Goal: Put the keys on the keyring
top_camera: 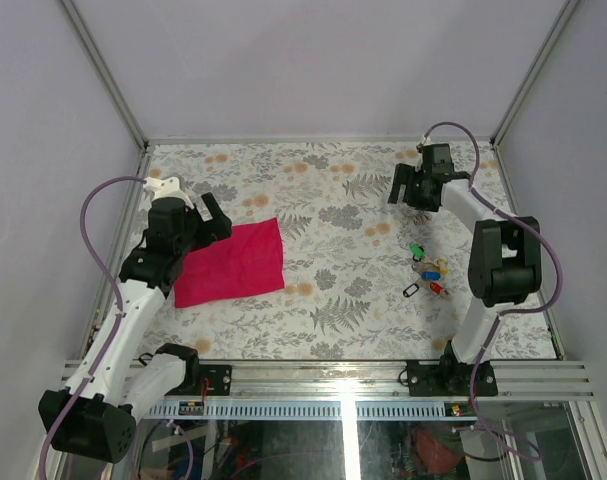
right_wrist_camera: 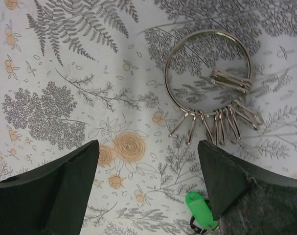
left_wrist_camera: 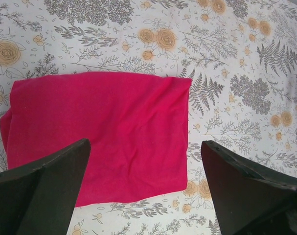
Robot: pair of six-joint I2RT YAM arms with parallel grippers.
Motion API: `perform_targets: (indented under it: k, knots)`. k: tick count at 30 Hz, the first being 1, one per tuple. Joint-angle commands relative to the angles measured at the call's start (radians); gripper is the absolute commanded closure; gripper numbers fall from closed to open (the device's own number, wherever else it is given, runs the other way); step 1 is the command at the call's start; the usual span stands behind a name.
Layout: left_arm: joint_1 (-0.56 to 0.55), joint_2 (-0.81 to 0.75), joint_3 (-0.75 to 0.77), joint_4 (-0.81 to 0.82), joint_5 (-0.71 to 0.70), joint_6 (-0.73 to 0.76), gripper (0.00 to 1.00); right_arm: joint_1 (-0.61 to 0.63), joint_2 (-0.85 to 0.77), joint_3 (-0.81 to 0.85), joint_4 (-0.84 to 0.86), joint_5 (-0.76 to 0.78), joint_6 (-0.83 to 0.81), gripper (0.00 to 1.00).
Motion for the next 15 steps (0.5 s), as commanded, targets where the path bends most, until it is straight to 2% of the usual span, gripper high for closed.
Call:
perform_targets:
  k: [1, 15]
  knots:
    - [0.007, -0.007, -0.007, 0.044, 0.027, 0.021, 0.00, 0.003, 0.078, 0.112, 0.033, -0.092, -0.078, 0.12]
    - [0.015, 0.004, -0.012, 0.050, 0.061, 0.029, 0.00, 0.004, 0.319, 0.359, -0.068, -0.072, -0.144, 0.12]
